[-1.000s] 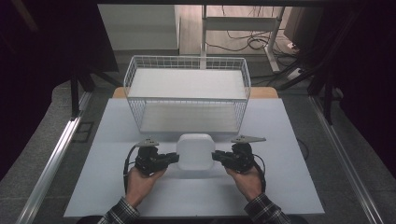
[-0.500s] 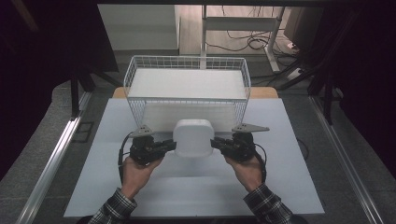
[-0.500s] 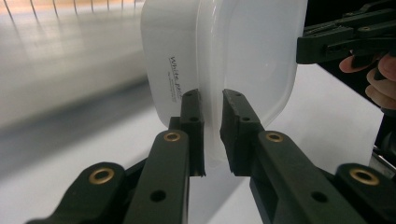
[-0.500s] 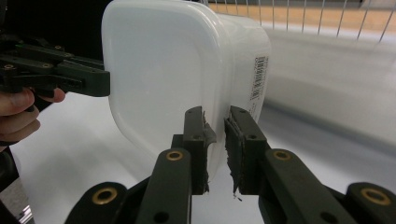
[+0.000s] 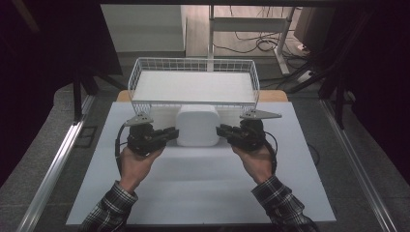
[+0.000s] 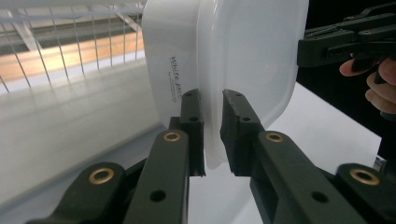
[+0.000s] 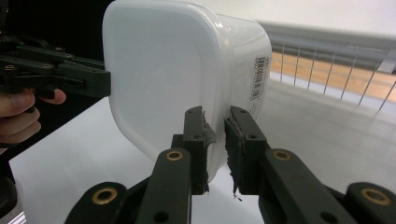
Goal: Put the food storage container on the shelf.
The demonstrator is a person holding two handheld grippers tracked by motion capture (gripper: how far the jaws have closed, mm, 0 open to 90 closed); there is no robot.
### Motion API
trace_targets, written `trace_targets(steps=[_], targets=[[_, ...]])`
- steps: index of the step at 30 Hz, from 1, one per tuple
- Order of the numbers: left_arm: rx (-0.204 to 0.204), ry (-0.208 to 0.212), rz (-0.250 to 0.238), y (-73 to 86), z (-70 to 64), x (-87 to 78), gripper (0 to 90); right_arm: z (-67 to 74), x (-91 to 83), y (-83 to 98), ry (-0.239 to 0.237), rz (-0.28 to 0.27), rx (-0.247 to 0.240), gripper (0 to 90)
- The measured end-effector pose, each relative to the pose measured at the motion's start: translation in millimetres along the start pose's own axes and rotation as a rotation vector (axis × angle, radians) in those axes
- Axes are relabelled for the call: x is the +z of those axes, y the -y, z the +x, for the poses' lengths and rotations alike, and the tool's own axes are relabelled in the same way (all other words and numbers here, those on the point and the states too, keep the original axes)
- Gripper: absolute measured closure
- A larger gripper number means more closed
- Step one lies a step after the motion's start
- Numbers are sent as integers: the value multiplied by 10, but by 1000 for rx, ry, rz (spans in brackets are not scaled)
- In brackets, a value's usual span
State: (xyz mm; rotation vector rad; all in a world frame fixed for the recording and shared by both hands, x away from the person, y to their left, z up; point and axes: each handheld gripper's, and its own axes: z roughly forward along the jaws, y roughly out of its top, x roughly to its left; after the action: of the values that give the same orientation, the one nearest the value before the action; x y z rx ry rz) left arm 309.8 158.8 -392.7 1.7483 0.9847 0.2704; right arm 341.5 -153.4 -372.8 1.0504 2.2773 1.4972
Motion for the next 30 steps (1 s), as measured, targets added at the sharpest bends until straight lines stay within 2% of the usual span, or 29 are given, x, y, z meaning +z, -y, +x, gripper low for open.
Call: trace_targets(steps=[5, 8, 16, 23, 30], targets=[[13, -10, -19, -127, -2, -62, 799, 21, -18, -128, -1, -18, -11, 780], [21, -13, -31, -234, 4, -112, 798, 44, -38, -275, -2, -37, -22, 780], [31, -20, -57, -506, 72, -178, 798, 43, -28, -521, 0, -62, -37, 780], [42, -32, -69, -668, 130, -139, 797, -21, 16, -702, 13, -72, -45, 778], [23, -23, -77, -853, 249, -55, 795, -118, 76, -880, 32, -82, -31, 777]])
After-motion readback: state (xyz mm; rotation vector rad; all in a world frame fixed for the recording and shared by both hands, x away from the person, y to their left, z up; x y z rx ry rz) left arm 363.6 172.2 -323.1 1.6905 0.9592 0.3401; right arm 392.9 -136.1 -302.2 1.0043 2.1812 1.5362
